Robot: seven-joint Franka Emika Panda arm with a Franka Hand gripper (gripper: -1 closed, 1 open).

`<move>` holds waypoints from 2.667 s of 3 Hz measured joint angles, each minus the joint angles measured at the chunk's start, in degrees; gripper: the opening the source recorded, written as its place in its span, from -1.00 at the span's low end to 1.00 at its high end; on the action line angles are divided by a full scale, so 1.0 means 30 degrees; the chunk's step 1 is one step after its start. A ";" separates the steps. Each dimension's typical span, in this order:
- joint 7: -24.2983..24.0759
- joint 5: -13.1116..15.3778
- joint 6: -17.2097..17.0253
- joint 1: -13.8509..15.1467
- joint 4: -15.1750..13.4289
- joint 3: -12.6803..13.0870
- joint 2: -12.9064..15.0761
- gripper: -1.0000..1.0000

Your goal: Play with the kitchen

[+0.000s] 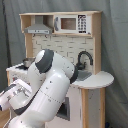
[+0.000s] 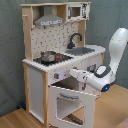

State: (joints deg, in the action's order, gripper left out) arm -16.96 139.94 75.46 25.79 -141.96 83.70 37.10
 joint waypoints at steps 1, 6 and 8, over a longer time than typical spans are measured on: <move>0.2094 0.0404 -0.0081 0.0001 -0.0127 -0.0142 0.0000 -1.00; 0.8507 0.2090 0.0223 0.0419 -0.0730 -0.0417 0.0649 -1.00; 0.6559 0.2091 0.0497 0.0420 -0.0729 -0.0422 0.1729 1.00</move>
State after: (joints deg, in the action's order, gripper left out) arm 2.72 146.21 76.95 27.05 -144.15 82.43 42.29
